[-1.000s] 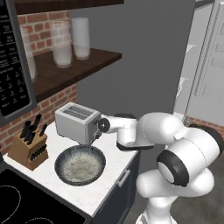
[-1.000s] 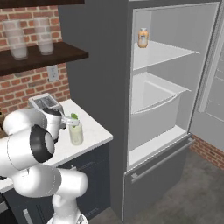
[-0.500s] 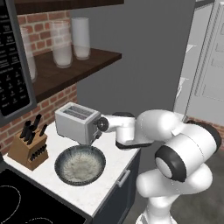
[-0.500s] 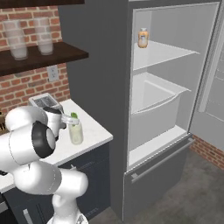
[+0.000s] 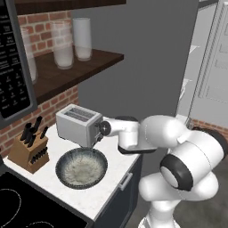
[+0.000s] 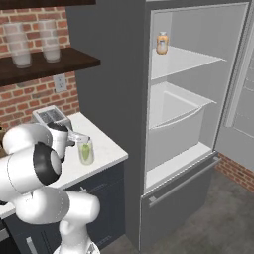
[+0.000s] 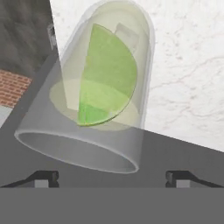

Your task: Grab a lemon wedge from the fridge and one ice cube from the ice bowl, and put them in the glass of lemonade.

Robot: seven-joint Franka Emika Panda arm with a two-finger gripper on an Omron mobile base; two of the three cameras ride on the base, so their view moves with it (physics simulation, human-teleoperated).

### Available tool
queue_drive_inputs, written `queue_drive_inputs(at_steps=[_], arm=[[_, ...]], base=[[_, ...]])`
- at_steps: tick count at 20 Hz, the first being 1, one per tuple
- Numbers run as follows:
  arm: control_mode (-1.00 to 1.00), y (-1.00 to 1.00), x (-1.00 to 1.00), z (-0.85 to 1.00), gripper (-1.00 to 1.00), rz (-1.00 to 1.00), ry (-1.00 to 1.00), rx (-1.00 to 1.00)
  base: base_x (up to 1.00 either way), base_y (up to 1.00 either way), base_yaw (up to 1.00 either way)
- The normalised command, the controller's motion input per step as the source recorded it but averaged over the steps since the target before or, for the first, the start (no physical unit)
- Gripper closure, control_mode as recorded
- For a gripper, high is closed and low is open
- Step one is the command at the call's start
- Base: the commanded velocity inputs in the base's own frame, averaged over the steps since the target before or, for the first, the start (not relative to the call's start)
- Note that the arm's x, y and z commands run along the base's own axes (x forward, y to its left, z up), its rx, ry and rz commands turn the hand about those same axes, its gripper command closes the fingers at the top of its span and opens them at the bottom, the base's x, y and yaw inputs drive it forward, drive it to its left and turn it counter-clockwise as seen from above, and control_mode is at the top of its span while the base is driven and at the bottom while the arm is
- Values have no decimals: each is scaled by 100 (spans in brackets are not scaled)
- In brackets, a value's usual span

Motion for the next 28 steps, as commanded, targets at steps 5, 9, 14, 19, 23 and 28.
queue_drive_inputs(at_steps=[5,9,14,19,23,28], arm=[[-100,0,-19,39,-100,0,-2,0],[-100,0,-49,57,-100,0,-6,0],[-100,0,-84,49,-100,0,-2,0],[-100,0,-100,57,-100,0,-8,4],[-100,0,-100,88,-100,0,-20,8],[-100,17,-82,65,-100,0,-22,7]], base=[[0,0,0],[0,0,0],[0,0,0],[0,0,0],[0,0,0],[0,0,0]])
